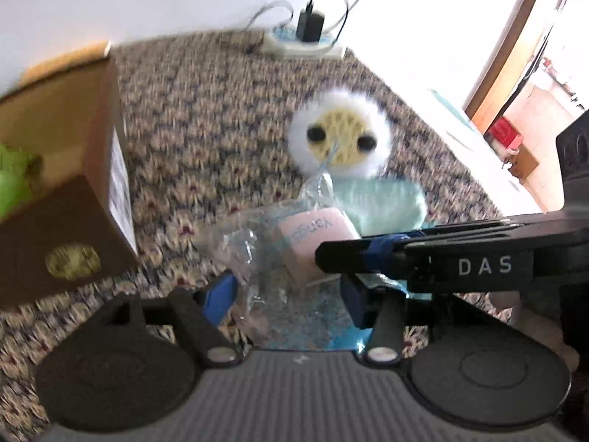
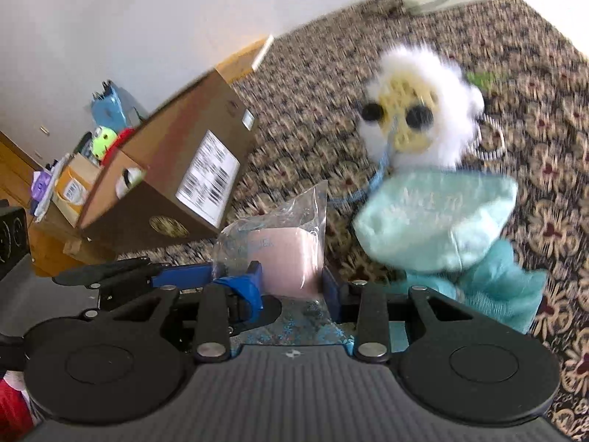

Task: Organize soft objects
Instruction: 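Carry the plastic bag into the box and open the right tool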

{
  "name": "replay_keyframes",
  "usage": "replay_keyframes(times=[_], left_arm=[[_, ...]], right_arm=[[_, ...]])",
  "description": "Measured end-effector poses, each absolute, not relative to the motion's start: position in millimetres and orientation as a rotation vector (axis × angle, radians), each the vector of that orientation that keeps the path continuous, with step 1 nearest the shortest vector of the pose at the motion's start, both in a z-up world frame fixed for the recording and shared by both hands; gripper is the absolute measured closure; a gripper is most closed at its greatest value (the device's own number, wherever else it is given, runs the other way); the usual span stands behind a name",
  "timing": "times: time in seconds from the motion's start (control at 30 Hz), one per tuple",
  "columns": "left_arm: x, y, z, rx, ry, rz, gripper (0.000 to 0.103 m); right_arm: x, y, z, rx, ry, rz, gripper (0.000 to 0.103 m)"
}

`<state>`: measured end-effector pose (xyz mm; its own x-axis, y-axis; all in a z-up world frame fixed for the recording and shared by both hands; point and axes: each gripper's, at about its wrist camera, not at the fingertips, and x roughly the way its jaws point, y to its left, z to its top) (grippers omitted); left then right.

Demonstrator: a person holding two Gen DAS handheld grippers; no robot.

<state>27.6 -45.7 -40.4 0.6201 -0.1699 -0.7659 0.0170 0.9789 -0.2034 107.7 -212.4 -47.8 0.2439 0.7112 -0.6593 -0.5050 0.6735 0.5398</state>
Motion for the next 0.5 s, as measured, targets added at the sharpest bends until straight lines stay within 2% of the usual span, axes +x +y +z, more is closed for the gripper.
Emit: replay_keyframes(times=[0.3,0.5], left_arm=[[22,2,26,-0.165,0.707,-0.100,0.053],[3,64,53,-0.147,0.622,-0.026,0.053]], right_arm=[[110,-175,14,0.243,0.815,0.874,0.085],[112,-114,38,0.230,0.717,0.958,0.085]])
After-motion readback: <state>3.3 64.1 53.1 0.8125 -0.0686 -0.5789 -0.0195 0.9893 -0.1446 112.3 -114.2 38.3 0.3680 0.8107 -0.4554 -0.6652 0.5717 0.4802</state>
